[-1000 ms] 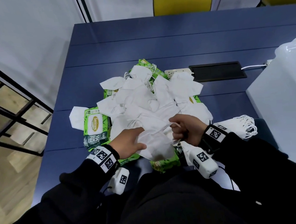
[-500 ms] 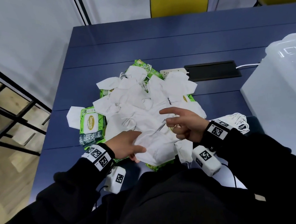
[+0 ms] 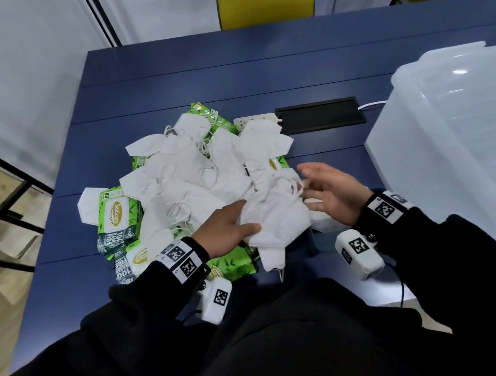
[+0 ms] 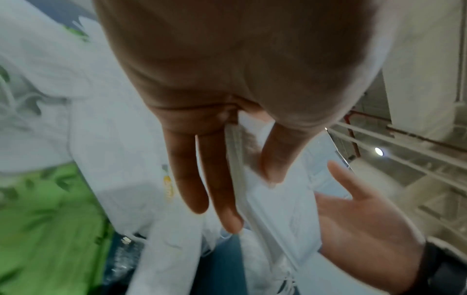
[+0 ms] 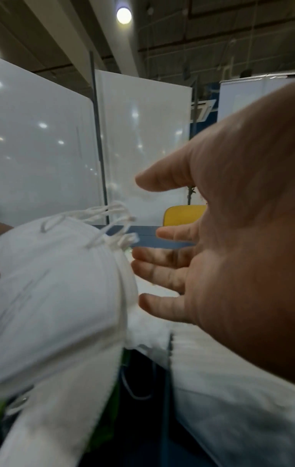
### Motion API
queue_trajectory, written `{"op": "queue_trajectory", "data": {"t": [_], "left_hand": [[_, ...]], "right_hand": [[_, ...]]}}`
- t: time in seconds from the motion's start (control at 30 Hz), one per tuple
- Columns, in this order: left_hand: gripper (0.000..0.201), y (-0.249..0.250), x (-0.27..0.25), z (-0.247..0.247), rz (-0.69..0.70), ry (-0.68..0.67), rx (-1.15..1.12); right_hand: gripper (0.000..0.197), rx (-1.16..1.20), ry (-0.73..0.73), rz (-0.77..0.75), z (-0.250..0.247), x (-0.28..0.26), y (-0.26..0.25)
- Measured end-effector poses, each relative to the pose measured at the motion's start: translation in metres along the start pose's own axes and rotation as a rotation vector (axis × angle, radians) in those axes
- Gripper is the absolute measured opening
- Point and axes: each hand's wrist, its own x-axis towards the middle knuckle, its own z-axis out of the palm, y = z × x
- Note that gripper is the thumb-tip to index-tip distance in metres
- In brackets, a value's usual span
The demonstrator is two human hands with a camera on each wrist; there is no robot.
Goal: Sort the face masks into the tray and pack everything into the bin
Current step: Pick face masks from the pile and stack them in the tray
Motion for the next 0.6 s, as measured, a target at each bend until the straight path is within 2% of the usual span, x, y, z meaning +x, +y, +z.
{"op": "queue_trajectory", "data": {"t": [0.1, 0.17, 0.23, 0.4, 0.43, 0.5, 0.6], "left_hand": [[0.056, 0.019, 0.011, 0.015, -0.031, 0.128, -0.237], [0.041, 0.032, 0.019, 0.023, -0.044, 0.199, -0.419], [0.033, 0.045, 0.03, 0.03, -0.048, 0.22, -0.482], [0.052, 0.078, 0.056, 0.054, -0.002, 0.213, -0.28], [0.05, 0.086, 0.061, 0.061, 0.02, 0.205, -0.215], [0.039, 0.095, 0.07, 0.072, 0.058, 0.198, -0.075], [0.029, 0.104, 0.081, 0.084, 0.125, 0.13, 0.131]], "right_hand": [[0.042, -0.037, 0.082, -0.029, -0.039, -0.009, -0.005], [0.039, -0.095, 0.141, -0.049, -0.057, -0.014, -0.006], [0.036, -0.138, 0.171, -0.058, -0.071, -0.017, -0.006], [0.027, -0.241, 0.083, -0.087, -0.087, -0.019, -0.011], [0.03, -0.273, 0.065, -0.098, -0.089, -0.02, -0.012], [0.045, -0.348, 0.078, -0.136, -0.093, -0.019, -0.012], [0.063, -0.477, 0.191, -0.256, -0.107, -0.016, -0.01]]}}
